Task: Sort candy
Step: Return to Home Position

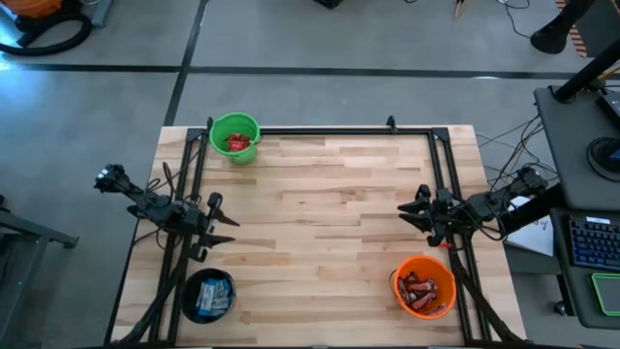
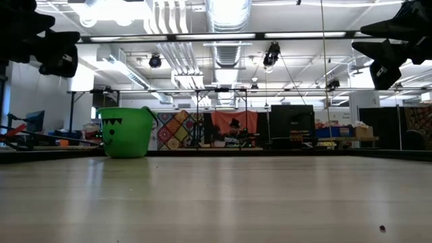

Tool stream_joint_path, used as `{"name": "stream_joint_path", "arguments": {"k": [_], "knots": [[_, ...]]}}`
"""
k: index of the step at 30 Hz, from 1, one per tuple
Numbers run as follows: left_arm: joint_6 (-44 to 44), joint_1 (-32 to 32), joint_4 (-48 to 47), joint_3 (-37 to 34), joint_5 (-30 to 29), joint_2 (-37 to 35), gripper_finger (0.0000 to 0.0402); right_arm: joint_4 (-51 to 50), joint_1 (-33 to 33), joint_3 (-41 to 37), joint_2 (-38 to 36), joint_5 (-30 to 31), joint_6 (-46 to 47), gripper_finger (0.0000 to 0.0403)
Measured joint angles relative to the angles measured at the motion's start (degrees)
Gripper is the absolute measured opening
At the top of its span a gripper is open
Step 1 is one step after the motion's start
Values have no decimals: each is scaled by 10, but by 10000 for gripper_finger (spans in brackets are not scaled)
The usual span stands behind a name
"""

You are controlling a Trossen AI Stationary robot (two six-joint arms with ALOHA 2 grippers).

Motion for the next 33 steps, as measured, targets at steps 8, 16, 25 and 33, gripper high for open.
{"name": "stream_joint_path", "arguments": {"k": [8,16,25,33], "knots": [[0,0,0,0,0,1,169,0,0,0,0,0,0,125],[0,0,0,0,-1,17,169,0,0,0,0,0,0,125],[0,0,0,0,0,37,169,0,0,0,0,0,0,125],[0,0,0,0,0,47,169,0,0,0,0,0,0,125]]}}
